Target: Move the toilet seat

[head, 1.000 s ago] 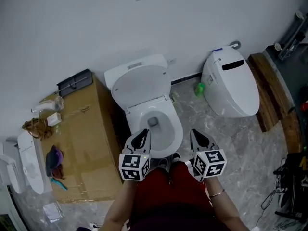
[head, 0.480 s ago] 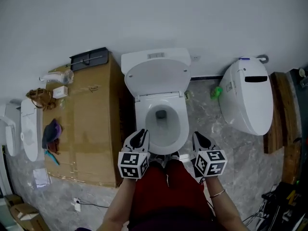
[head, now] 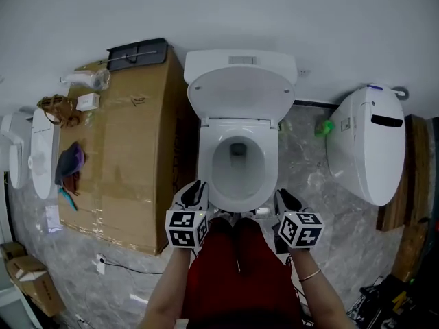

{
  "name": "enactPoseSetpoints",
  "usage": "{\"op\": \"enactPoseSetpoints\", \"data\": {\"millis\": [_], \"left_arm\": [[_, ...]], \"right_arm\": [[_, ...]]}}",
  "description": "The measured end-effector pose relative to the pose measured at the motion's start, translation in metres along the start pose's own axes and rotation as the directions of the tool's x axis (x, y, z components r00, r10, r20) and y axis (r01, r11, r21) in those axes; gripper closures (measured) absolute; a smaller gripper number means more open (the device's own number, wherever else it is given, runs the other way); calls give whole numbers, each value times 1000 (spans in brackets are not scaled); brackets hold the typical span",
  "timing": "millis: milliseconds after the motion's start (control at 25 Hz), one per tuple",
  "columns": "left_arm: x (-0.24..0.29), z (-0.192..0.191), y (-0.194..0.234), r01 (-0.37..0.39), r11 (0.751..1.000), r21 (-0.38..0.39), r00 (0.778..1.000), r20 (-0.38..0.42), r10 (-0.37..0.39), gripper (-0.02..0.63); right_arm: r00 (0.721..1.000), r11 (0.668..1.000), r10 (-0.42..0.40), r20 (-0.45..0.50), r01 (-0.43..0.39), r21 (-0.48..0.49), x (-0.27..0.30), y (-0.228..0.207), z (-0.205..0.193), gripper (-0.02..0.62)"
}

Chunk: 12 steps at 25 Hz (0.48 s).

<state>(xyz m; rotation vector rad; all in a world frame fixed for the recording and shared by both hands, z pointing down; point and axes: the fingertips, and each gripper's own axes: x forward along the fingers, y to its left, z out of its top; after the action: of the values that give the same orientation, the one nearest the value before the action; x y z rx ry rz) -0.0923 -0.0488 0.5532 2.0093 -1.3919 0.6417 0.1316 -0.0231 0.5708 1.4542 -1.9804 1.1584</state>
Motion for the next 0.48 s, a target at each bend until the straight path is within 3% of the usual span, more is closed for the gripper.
{"op": "enactPoseSetpoints", "data": {"millis": [240, 480], "left_arm": [[24, -44, 17, -36, 993, -111, 998, -60, 29, 536], [49, -86, 34, -73, 986, -150, 992, -117, 56, 500]], "right_arm": [[996, 999, -7, -91, 11, 39, 29, -21, -37, 492], [990, 995, -3, -141, 17, 98, 56, -38, -65, 440]]}}
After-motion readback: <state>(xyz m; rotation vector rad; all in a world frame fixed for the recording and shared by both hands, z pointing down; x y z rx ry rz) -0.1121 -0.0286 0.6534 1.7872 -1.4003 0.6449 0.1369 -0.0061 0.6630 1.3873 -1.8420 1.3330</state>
